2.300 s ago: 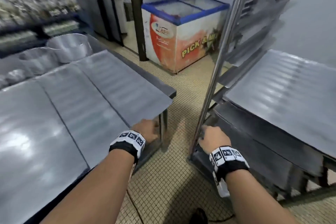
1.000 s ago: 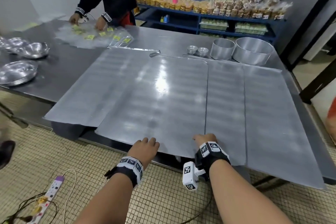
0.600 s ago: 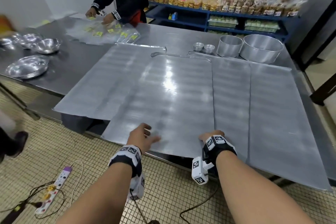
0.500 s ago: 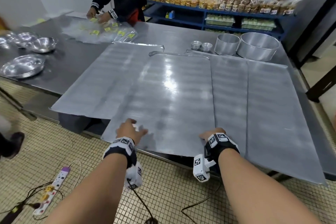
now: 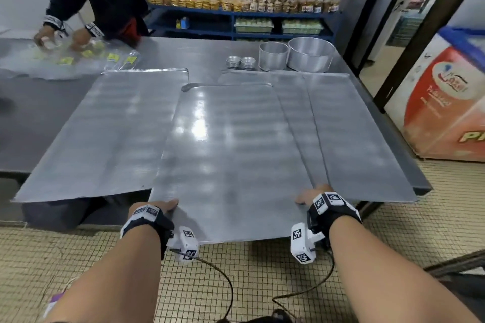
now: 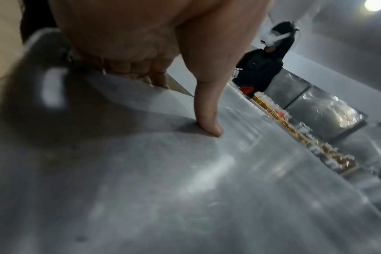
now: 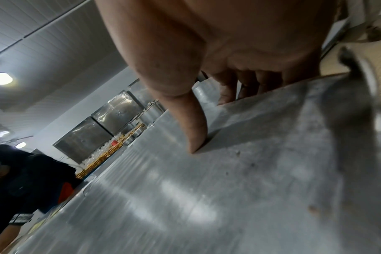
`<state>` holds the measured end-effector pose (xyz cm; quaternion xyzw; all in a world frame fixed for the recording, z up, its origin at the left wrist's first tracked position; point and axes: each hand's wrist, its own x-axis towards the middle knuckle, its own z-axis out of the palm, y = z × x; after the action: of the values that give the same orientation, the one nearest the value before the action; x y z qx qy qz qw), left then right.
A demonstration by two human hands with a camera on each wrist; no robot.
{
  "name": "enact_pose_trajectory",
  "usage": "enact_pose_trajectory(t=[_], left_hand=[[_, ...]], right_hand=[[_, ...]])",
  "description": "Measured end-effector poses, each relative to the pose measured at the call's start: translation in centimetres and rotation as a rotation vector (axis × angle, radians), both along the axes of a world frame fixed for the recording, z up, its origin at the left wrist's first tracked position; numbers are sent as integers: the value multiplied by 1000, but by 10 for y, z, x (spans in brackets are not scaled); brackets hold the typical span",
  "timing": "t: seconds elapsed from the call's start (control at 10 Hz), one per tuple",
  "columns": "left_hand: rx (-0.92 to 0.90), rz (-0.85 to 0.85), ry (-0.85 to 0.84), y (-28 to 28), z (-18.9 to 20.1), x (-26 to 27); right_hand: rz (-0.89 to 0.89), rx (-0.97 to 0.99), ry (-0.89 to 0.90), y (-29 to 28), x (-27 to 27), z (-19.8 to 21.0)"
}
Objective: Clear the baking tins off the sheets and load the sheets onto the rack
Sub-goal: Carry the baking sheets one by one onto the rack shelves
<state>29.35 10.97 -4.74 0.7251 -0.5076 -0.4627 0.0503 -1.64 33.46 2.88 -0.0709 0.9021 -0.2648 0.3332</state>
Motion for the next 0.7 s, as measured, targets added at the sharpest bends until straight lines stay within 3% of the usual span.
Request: enact_pose_trajectory(t=[0.1,0.2,0.3,0.4,0.6,0.7], left_hand=[[-39,-35,-5,-10,1,-1],[-92,-183,-15,-33,-15,-12],[-96,-298,-176,-23,7,-26],[-136,-340,-207,-21,20,-38],[-112,-225,-57,-57,-15,-69],[-133,-178,-49,-52,7,-82]], right_hand=[[-32,59,31,9,11,2],[-87,100,45,15,17,8],[-146,84,52,22,19,20],[-203,34,48,26,13,21],[-224,-5,100,25,-8,18],[-217,4,105,16,-20,22]])
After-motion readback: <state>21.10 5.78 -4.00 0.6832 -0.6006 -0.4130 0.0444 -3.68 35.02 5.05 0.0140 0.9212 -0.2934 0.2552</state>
